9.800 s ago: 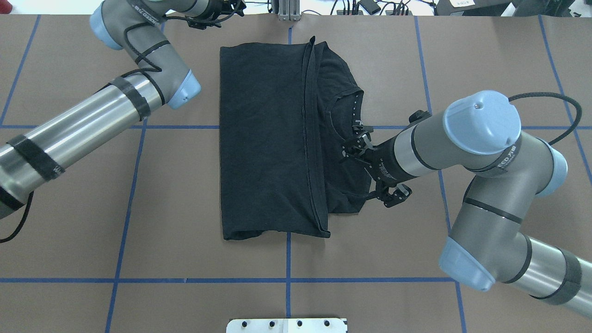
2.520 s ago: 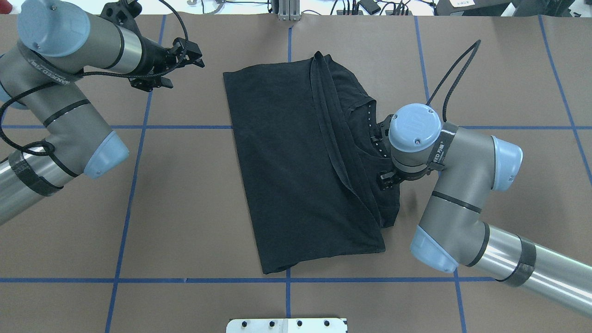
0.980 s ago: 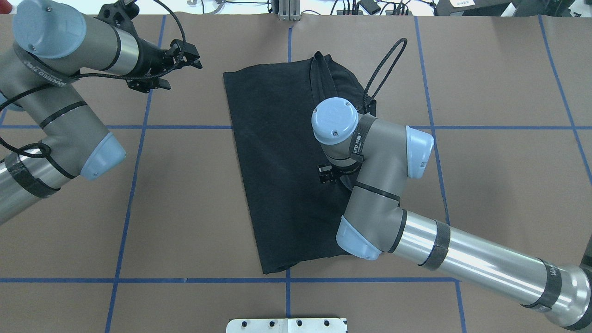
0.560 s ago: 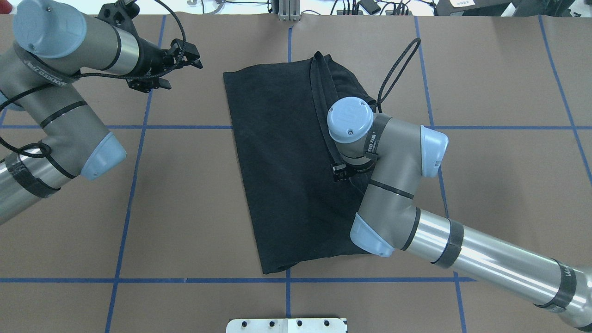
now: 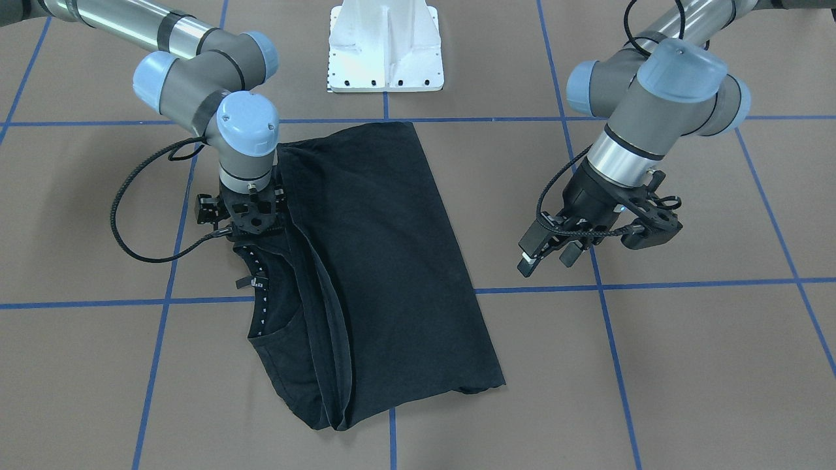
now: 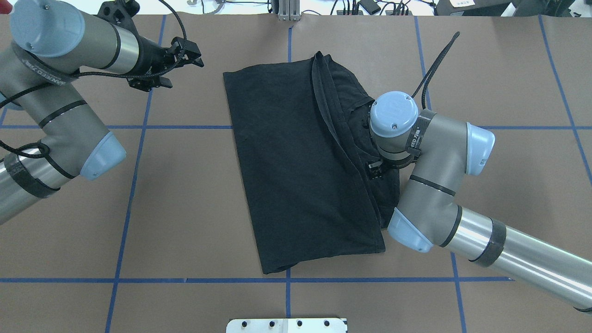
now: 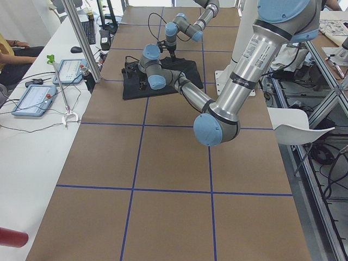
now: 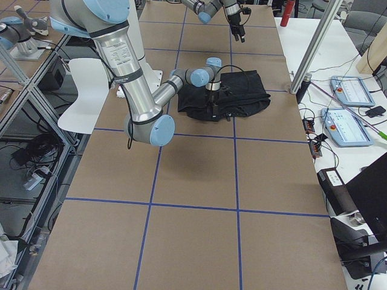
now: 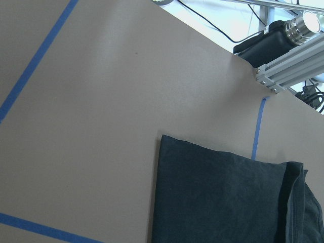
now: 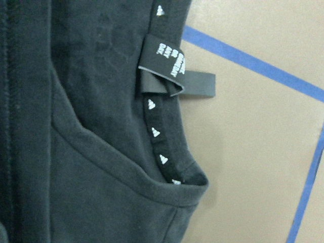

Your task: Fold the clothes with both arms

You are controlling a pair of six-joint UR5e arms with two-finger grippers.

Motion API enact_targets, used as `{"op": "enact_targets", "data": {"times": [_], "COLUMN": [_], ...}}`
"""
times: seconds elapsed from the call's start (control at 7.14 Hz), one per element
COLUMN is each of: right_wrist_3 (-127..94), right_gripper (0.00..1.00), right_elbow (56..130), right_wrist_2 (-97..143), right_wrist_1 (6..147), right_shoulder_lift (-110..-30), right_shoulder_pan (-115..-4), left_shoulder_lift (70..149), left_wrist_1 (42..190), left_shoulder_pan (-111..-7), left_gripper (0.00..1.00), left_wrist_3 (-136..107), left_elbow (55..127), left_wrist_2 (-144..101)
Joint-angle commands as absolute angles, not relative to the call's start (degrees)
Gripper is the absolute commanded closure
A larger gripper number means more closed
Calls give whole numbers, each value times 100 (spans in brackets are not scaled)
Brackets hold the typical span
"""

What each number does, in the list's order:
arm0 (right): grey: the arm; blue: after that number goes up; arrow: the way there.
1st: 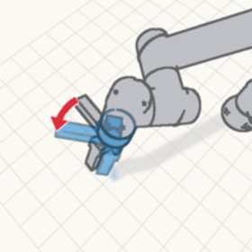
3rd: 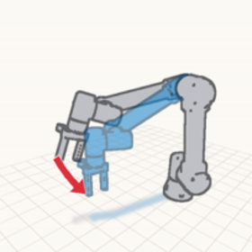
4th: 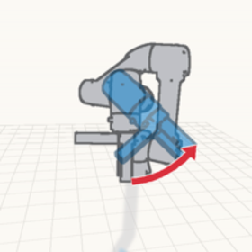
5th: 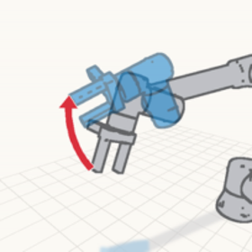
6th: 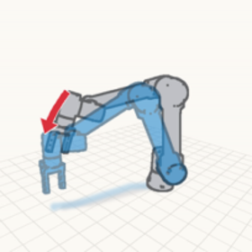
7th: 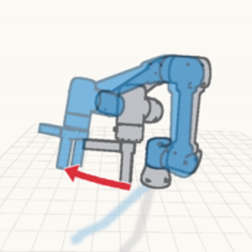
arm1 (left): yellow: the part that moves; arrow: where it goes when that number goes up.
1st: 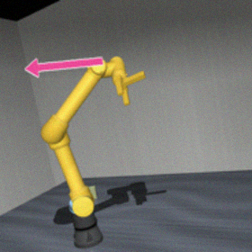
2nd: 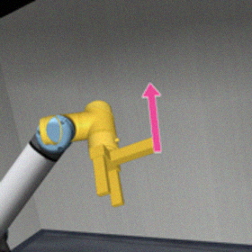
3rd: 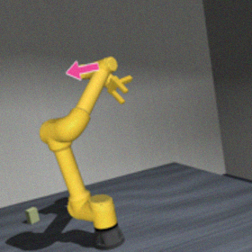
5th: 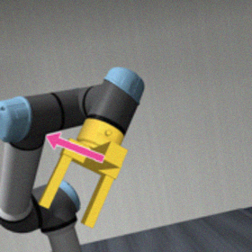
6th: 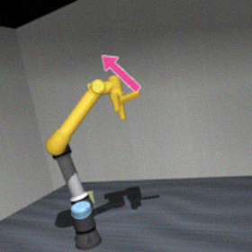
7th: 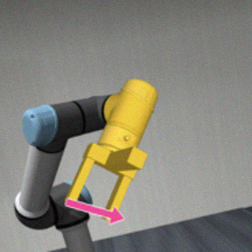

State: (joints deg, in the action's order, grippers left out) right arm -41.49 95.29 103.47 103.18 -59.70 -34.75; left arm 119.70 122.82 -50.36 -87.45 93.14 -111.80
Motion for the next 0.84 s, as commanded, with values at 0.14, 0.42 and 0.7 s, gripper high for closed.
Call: {"op": "enact_targets", "data": {"times": [0.14,0.42,0.7], "right_wrist_3": [-4218,-4620,-4790], "right_gripper": [0,0,0], "right_elbow": [9092,8030,7245], "right_wrist_2": [10538,10529,10503], "right_wrist_1": [10660,10426,9629], "right_shoulder_lift": [-5015,-4266,-4070], "right_shoulder_pan": [-3639,-3604,-3621], "left_shoulder_lift": [11962,11953,11953], "left_wrist_1": [12278,12278,12278], "left_shoulder_pan": [-5036,-5036,-5036], "left_gripper": [0,0,0], "left_wrist_3": [-8745,-8745,-8745], "left_elbow": [9325,9325,9325], "left_wrist_2": [-11180,-11180,-11180]}}
